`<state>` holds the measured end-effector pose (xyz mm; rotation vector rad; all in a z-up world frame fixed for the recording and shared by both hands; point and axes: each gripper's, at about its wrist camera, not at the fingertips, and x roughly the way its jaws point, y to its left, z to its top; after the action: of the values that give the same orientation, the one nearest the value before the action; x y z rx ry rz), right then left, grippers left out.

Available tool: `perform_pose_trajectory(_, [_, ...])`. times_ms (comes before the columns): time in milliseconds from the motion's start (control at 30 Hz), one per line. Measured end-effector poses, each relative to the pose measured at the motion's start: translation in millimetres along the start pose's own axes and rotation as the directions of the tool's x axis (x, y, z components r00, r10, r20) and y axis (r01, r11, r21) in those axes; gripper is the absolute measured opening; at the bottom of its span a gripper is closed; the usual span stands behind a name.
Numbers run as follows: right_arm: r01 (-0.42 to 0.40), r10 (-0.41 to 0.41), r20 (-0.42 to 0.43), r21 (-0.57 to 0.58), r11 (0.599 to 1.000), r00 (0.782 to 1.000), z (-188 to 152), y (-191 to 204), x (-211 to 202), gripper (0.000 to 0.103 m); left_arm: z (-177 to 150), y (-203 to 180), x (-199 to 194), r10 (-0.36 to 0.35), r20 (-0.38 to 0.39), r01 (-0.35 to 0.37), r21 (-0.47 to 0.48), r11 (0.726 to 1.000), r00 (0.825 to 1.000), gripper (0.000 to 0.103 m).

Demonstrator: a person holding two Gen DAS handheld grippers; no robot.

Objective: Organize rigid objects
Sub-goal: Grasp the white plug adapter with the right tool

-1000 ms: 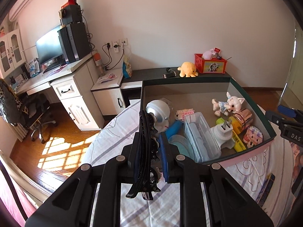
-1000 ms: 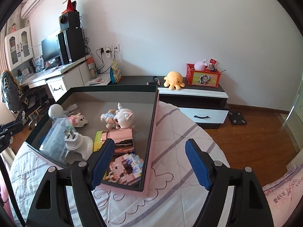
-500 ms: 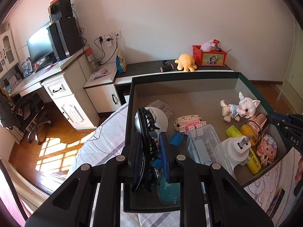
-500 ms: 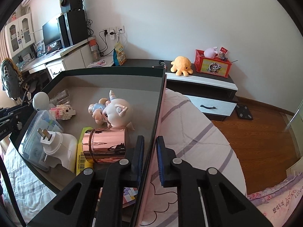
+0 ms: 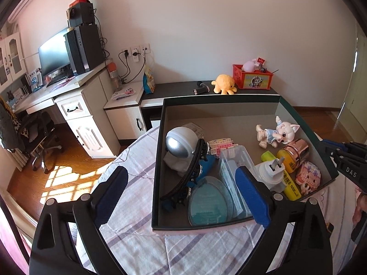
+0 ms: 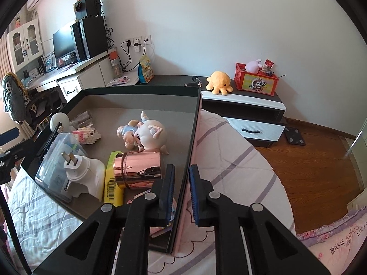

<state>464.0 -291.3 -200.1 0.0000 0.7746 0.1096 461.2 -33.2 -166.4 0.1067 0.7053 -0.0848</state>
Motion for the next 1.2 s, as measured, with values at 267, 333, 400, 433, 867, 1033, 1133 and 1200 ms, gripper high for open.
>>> perform_pose_trajectory(267, [-0.031,0.033,0.103,-0.014,0.999,0.994,-28.3,31.6,-84.6,0.015,-31.9,-2.9,-83.9,-0.029,0.092,0.032,-0.034,0.999,0.995,0.103])
perform_pose_trajectory(333, [-0.037,0.039,0.136,-0.016,0.999,0.990,-40.4,42.2,-110.4,0.037,-44.7,-6.5,-108.7,-0.040,0.119,0.045,-0.035,0.998,0.992,0.103])
perform_pose_trajectory(400, [-0.040,0.043,0.172,-0.019,0.999,0.984,-54.8,52.2,-136.4,0.058,-58.7,-8.4,-132.4,-0.045,0.147,0.051,-0.032,0.998,0.988,0.103])
perform_pose_trajectory(433, [-0.036,0.039,0.195,-0.018,0.999,0.980,-63.1,57.2,-150.5,0.065,-66.6,-8.5,-143.7,-0.043,0.158,0.048,-0.030,0.998,0.987,0.103])
perform_pose_trajectory(867, [-0.022,0.019,0.176,0.015,1.000,0.984,-151.9,94.4,-204.4,0.080,-150.5,-7.8,-215.2,-0.037,0.169,0.042,-0.023,0.999,0.985,0.103])
perform_pose_trajectory(1033, [-0.049,0.048,0.052,0.006,0.999,0.998,-164.2,107.9,-157.0,0.080,-155.7,-0.7,-219.0,-0.029,0.167,0.034,-0.025,0.999,0.985,0.103])
perform_pose_trajectory(1133, [-0.050,0.050,-0.004,0.005,0.999,0.999,-169.1,111.2,-129.8,0.080,-157.6,3.0,-217.2,-0.025,0.159,0.031,-0.029,0.999,0.987,0.103])
perform_pose_trajectory(1200, [-0.044,0.044,-0.031,0.008,0.999,0.999,-171.2,112.4,-115.3,0.080,-157.7,4.5,-213.3,-0.018,0.153,0.023,-0.031,0.999,0.988,0.103])
